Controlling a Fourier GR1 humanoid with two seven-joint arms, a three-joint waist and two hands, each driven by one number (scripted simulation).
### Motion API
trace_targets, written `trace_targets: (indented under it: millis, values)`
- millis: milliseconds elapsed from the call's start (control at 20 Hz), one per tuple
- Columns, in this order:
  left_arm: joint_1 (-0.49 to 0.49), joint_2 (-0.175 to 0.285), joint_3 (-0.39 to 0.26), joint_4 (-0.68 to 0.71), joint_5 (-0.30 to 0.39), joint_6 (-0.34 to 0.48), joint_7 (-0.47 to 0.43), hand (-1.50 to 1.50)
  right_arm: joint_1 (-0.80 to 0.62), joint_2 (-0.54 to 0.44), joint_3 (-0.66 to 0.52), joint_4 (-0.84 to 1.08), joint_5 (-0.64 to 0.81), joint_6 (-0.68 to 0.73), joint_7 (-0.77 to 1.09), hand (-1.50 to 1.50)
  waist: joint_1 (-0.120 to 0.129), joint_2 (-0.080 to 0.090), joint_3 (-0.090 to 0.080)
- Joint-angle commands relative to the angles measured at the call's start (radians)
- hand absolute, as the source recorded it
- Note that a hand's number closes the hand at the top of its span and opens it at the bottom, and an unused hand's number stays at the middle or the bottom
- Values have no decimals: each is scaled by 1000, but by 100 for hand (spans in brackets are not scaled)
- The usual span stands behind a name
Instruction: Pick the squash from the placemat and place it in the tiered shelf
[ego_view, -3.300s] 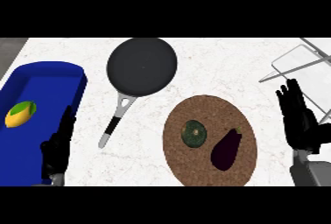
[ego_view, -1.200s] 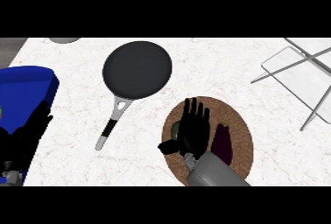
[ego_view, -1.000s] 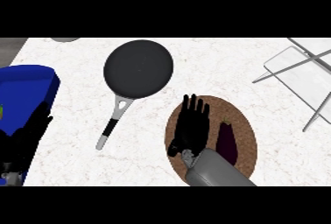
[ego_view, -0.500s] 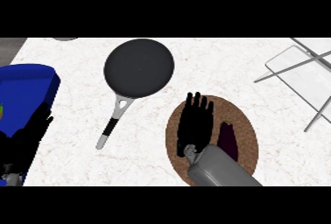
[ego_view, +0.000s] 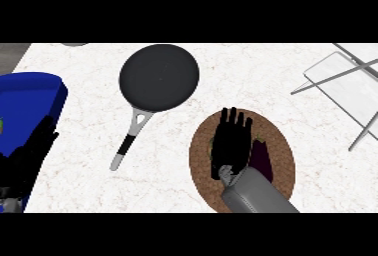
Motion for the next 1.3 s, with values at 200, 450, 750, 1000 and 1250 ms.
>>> trace_targets:
  millis: [200, 450, 750, 1000, 1250]
  values:
    - [-16, -53, -14, 39, -41, -14, -34, 0, -1, 21, -1, 85, -5, -36, 124, -150, 5, 3, 0]
    - [-62, -28, 44, 42, -37, -26, 15, 0, 18, 21, 37, 55, -48, -45, 119, 150, 3, 2, 0]
    - [-27, -61, 43, 39, -47, -34, 0, 0, 75, 21, 6, 85, 78, -45, 17, 150, -2, 1, 0]
    - [2, -50, 61, 20, -54, -57, 0, 0, 67, 21, 32, 66, 167, -68, 8, 150, 1, 1, 0]
    - [-10, -69, 66, -17, -74, -39, 32, 0, 60, -21, -4, -84, 223, -15, 1, 150, -4, 0, 0]
